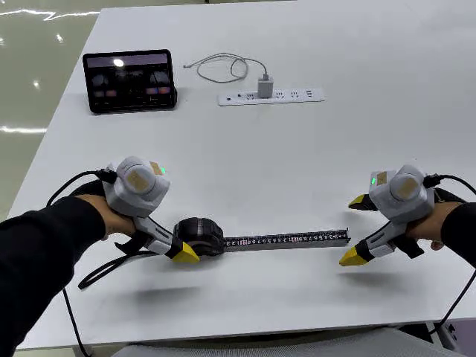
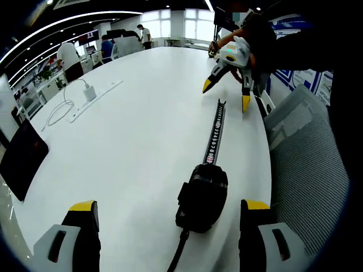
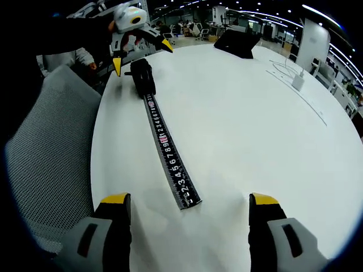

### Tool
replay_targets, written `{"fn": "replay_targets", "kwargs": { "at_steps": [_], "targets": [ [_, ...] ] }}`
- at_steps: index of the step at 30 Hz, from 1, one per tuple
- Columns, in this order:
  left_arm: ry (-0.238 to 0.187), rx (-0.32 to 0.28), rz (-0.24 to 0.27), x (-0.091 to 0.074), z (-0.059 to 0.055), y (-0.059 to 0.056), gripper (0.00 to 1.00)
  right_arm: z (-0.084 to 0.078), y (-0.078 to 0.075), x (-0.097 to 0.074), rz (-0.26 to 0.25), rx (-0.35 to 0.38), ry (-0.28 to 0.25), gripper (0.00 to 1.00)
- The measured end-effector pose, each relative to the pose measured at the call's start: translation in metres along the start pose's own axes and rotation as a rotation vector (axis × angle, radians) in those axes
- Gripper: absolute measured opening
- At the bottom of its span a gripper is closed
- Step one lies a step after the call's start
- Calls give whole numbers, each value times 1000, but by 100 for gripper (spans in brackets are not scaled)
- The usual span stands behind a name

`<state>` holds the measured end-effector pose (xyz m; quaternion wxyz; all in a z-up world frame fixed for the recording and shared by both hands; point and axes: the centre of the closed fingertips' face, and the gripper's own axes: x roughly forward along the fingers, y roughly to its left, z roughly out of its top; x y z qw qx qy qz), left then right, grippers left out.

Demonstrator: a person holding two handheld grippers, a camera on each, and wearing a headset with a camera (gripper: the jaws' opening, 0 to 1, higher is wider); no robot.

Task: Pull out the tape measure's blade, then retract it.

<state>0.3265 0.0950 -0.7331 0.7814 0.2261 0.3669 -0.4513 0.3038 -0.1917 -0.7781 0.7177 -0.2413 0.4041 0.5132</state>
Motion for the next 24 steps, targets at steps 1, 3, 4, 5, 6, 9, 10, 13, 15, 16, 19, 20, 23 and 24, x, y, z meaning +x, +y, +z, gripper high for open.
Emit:
{"fn": "replay_targets", "kwargs": {
  "at_steps": [1, 3, 4, 5, 6, 9, 10, 13, 15, 16, 19, 20, 23, 24],
  "targets": [
    [0, -10, 0, -2, -1, 0, 100, -1, 0, 0, -8, 8, -3, 84],
    [-3, -73, -9, -5, -6, 0, 100, -1, -3, -1, -36, 25, -23, 89],
    [-11, -92, -2, -7, -7, 1, 100, -2, -2, -1, -37, 31, -26, 90],
    [-20, -101, 6, -9, -9, 3, 100, -3, -2, -1, -44, 46, -34, 92],
    [-23, -112, 10, -11, -11, 4, 100, -4, -2, -2, -49, 49, -38, 93],
    [-50, -158, 36, -17, -15, 6, 100, -4, -6, -6, -98, 47, -66, 100],
    [-56, -181, 40, -19, -17, 6, 100, -3, -5, -8, -104, 65, -85, 100],
    [-88, -201, 64, -25, -21, 6, 100, -5, -8, -14, -139, 84, -113, 100],
    [-125, -209, 86, -29, -21, 7, 100, -8, -10, -18, -159, 100, -129, 100],
    [-129, -214, 90, -30, -22, 7, 100, -9, -11, -20, -168, 101, -131, 100],
    [-176, -220, 107, -36, -22, 7, 100, -12, -9, -25, -185, 110, -149, 100],
    [-184, -231, 110, -37, -24, 6, 100, -13, -7, -28, -194, 106, -155, 100],
    [-177, -235, 136, -39, -33, 5, 100, -14, -4, -34, -210, 122, -180, 100],
    [-180, -239, 141, -41, -33, 4, 100, -14, -4, -36, -220, 124, -191, 100]
  ]
}}
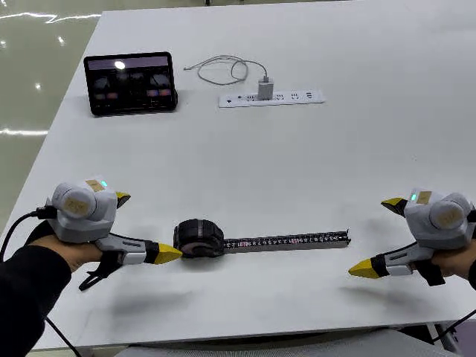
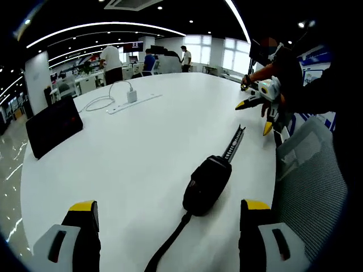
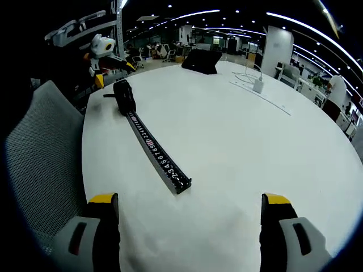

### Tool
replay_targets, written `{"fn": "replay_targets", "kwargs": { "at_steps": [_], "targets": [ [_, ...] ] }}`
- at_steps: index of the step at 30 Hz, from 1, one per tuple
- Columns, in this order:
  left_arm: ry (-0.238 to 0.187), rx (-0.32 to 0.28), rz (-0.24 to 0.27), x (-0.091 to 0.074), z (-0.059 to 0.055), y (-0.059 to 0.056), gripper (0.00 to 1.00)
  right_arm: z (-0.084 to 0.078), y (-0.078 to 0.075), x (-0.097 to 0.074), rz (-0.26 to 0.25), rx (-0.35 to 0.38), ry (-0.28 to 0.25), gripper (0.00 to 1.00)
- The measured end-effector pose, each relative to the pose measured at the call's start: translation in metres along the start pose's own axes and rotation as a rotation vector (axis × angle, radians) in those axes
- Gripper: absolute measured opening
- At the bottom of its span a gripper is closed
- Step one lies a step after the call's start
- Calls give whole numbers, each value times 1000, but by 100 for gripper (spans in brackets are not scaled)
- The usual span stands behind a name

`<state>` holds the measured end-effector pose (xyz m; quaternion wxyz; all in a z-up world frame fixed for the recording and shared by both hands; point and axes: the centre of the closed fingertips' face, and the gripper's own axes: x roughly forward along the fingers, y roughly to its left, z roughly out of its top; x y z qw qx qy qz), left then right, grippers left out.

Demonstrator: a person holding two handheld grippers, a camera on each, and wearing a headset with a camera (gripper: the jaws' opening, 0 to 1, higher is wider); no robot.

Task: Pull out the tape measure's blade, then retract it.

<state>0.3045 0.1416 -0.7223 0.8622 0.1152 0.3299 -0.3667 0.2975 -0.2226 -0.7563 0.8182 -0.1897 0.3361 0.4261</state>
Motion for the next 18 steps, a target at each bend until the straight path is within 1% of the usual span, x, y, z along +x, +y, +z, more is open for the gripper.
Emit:
{"fn": "replay_targets", "kwargs": {
  "at_steps": [1, 3, 4, 5, 6, 8, 12, 13, 15, 18],
  "targets": [
    [-9, -14, -1, -2, -2, -1, 100, 0, 0, -2, -7, 6, -21, 100],
    [-21, -24, 22, -6, -5, 0, 100, -1, 2, -7, -8, 27, -30, 100],
    [-22, -36, 23, -8, -6, 0, 100, -2, 3, -10, -16, 34, -35, 100],
    [-26, -51, 24, -9, -7, -1, 100, -1, 3, -12, -24, 44, -50, 100],
    [-34, -64, 35, -11, -8, -1, 100, -1, 4, -15, -28, 59, -67, 100],
    [-51, -82, 40, -16, -8, -3, 100, -5, 6, -20, -31, 77, -81, 100],
    [-61, -96, 58, -22, -12, -5, 100, -12, 9, -30, -46, 102, -91, 100],
    [-62, -109, 69, -24, -14, -4, 100, -14, 10, -34, -51, 105, -98, 100],
    [-65, -120, 73, -26, -18, -4, 100, -16, 12, -38, -51, 111, -104, 100],
    [-70, -140, 88, -31, -25, -4, 100, -22, 14, -46, -65, 118, -105, 100]
  ]
}}
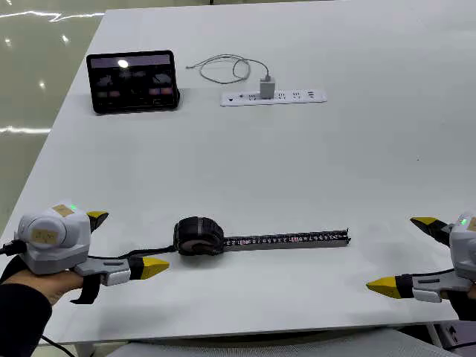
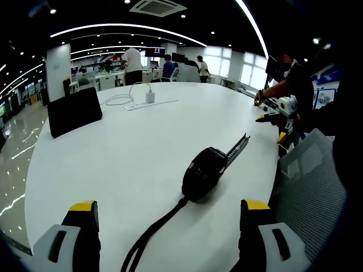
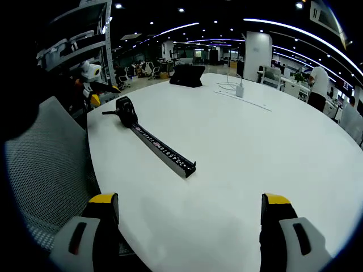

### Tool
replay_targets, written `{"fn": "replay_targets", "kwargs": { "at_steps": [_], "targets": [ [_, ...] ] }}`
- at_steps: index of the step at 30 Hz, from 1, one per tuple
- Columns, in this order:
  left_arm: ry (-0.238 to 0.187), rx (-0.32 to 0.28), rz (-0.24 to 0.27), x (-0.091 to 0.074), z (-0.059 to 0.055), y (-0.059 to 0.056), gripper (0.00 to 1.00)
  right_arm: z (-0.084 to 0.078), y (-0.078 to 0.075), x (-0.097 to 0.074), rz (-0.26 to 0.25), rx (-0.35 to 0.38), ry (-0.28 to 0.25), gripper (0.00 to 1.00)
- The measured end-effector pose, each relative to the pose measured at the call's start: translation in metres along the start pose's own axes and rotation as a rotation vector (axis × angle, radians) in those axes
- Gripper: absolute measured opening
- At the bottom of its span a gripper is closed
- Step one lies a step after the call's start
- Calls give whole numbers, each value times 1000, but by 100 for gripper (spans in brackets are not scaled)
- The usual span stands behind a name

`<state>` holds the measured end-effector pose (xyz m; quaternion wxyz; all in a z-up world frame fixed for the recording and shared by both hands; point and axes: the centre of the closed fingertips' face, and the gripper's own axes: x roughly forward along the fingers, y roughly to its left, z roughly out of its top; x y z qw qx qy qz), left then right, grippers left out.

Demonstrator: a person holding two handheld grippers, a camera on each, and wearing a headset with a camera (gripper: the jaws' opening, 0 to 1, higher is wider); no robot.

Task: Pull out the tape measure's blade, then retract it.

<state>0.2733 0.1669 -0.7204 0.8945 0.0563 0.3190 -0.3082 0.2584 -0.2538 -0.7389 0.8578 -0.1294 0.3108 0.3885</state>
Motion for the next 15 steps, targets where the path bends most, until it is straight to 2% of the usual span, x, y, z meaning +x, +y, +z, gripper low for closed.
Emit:
{"fn": "replay_targets", "kwargs": {
  "at_steps": [12, 15],
  "targets": [
    [-19, -18, 29, -19, -8, -5, 100, -13, 1, -25, -26, 22, 2, 100],
    [-10, -15, 32, -21, -12, -4, 100, -15, 2, -30, -32, 14, 6, 100]
  ]
}}
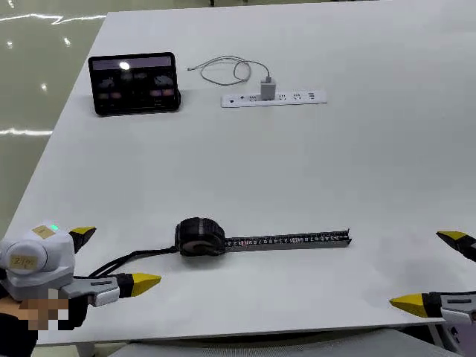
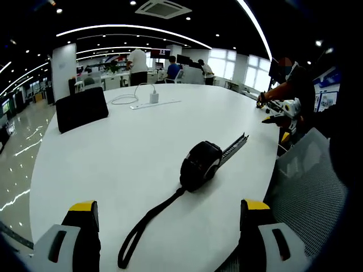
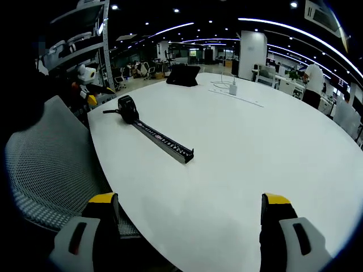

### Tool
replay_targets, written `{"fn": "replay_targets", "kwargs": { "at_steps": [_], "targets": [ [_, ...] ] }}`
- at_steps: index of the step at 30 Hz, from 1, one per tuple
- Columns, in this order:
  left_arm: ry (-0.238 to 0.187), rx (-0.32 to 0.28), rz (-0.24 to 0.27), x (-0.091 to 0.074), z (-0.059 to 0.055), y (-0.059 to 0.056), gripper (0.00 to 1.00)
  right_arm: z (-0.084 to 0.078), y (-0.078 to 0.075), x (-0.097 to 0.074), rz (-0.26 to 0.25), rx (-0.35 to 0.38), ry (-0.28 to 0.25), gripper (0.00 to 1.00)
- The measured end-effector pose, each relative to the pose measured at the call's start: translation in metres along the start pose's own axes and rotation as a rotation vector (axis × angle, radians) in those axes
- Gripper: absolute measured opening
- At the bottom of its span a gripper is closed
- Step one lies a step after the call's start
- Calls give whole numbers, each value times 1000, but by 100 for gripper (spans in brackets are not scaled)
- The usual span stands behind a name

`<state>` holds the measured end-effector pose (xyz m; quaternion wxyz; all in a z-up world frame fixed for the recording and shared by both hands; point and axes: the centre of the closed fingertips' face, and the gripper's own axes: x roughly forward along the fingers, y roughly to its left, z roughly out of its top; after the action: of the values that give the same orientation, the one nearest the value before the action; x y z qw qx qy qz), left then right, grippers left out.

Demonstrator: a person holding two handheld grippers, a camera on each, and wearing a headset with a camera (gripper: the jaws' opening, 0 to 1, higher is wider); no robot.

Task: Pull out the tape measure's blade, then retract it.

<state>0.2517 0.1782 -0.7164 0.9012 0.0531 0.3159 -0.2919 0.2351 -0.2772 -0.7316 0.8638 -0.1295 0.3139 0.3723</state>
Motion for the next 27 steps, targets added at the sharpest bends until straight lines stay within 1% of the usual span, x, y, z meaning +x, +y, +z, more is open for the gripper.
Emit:
{"fn": "replay_targets", "kwargs": {
  "at_steps": [4, 8, 11, 16, 20, 24, 27],
  "targets": [
    [-2, 0, 0, -2, 1, 1, 100, -2, -2, -6, -13, 13, -5, 100],
    [-5, 5, 0, -1, 4, 2, 100, -5, -1, -10, -20, 16, -4, 100],
    [-13, 4, -2, -1, 6, 0, 100, -7, 2, -12, -19, 16, 2, 100],
    [7, 2, -12, -1, 0, -2, 100, -7, 0, -14, -23, 16, 3, 100],
    [10, 3, -10, -3, -1, -1, 100, -8, -2, -15, -26, 17, 4, 100],
    [8, 7, -12, -2, 1, -2, 100, -6, -1, -14, -24, 12, 7, 100],
    [7, 2, -19, 2, 7, -7, 100, -2, 0, -12, -18, 2, 10, 100]
  ]
}}
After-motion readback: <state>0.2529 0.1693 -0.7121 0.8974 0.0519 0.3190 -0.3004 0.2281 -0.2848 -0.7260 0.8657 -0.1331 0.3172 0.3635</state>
